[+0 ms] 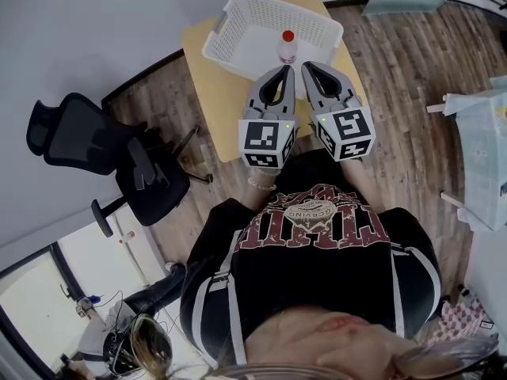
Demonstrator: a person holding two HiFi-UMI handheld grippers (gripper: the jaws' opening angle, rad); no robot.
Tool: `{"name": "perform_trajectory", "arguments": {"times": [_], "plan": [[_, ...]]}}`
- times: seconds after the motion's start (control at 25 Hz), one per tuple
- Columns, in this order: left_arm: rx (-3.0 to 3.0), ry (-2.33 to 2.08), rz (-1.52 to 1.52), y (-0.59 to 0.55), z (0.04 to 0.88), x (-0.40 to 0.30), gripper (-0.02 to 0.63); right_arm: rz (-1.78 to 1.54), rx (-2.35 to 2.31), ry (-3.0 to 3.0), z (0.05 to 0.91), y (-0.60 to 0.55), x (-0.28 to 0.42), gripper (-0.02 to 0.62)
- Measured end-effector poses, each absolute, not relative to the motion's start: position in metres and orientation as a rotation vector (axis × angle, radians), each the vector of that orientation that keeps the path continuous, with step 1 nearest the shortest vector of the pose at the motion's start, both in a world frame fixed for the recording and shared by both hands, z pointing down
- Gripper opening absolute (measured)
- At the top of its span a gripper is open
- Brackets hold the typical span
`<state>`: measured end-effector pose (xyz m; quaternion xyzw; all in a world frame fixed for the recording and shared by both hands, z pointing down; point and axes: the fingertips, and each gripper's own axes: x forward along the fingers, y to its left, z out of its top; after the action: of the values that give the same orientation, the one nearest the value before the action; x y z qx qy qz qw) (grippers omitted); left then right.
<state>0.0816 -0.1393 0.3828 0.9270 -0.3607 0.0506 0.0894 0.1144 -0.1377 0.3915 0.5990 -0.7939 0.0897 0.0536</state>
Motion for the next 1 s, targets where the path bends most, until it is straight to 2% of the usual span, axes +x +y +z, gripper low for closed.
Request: {"name": "perform_trajectory", "arguments": {"times": [1.0], "plan": [[2.79,-0.929,0.171,-0.18,0.398,0.063,0.046,0.315,1.916,-2.273,0.419,-0.188,0.099,0.018]]}}
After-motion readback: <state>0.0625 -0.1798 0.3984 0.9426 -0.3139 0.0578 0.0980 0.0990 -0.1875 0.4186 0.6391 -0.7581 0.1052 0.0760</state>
